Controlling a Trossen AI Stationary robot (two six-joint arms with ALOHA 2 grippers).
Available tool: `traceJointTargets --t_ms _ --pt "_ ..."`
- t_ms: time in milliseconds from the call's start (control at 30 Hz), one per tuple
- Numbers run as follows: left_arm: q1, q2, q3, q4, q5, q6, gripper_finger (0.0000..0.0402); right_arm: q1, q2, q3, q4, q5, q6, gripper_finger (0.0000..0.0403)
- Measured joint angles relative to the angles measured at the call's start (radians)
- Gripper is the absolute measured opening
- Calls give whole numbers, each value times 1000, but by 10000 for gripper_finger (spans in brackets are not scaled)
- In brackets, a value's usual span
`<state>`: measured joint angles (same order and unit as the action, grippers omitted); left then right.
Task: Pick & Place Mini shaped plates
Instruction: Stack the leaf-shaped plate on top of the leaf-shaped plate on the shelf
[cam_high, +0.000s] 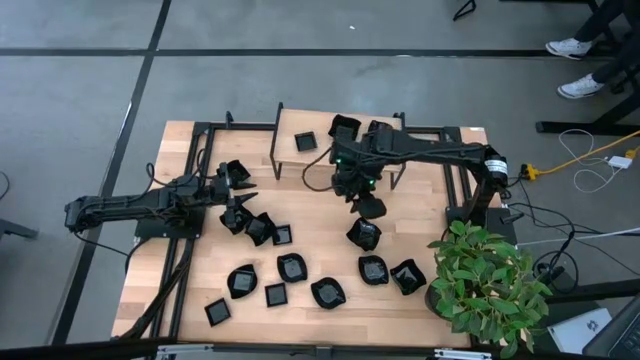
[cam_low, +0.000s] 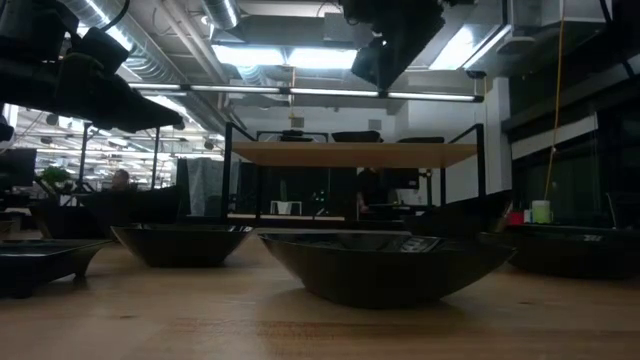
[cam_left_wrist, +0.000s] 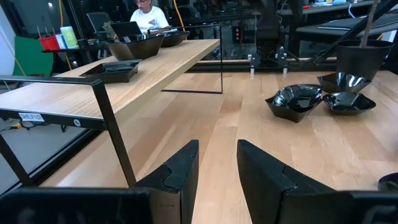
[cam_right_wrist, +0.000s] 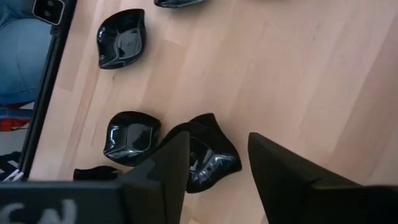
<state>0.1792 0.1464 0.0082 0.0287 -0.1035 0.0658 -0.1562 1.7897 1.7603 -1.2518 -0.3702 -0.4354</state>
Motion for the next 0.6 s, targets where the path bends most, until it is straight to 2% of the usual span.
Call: traceJointTargets --t_ms 600 --pt "0 0 0 0 0 0 104 4 0 0 143 3 -13 150"
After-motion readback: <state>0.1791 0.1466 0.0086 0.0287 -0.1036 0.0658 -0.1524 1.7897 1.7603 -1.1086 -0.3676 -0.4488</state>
